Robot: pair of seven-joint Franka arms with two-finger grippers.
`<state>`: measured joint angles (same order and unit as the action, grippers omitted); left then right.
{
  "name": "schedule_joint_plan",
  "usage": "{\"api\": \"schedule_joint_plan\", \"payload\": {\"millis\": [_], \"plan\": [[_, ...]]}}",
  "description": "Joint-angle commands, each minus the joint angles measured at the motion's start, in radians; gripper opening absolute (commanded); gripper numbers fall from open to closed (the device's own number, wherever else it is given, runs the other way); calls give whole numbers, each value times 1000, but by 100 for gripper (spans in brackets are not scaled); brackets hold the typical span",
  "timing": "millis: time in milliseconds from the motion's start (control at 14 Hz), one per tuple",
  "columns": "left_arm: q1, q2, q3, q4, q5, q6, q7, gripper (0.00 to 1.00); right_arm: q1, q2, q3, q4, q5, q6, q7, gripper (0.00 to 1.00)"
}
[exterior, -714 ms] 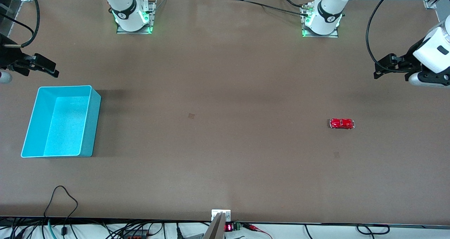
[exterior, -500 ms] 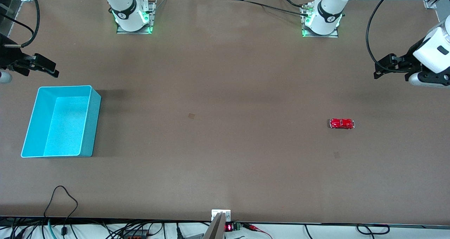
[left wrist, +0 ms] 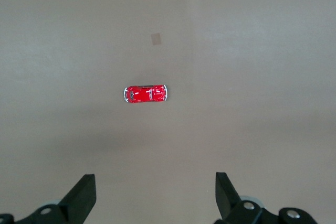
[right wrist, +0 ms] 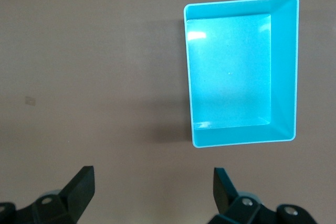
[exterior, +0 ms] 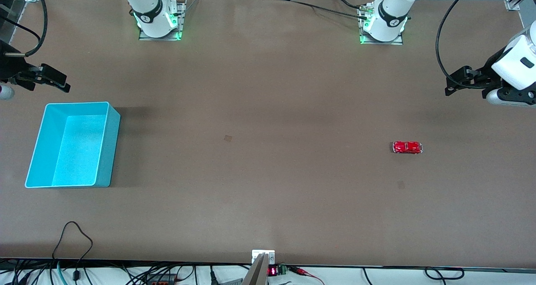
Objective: Wind red beetle toy and store in blue box
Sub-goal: 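Move the left gripper toward the red toy car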
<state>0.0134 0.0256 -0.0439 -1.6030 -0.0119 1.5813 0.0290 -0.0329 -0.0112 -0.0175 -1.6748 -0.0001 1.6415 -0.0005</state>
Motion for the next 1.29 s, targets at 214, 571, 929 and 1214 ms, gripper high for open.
{"api": "schedule_joint_plan", "payload": {"millis": [214, 571, 929, 1214], "plan": [[2, 22, -4, 41, 13, -55, 17, 100, -7, -6, 2, 0, -9, -11, -41, 100], [-3, 39, -8, 41, 10, -239, 32, 100, -15, -7, -13, 0, 3, -6, -69, 100], [3, 72, -10, 38, 17, -268, 259, 100, -8, -15, -12, 0, -6, -15, -58, 100], [5, 138, -10, 22, 32, -210, 512, 100, -10, -15, -12, -2, -6, -26, -47, 100]]}}
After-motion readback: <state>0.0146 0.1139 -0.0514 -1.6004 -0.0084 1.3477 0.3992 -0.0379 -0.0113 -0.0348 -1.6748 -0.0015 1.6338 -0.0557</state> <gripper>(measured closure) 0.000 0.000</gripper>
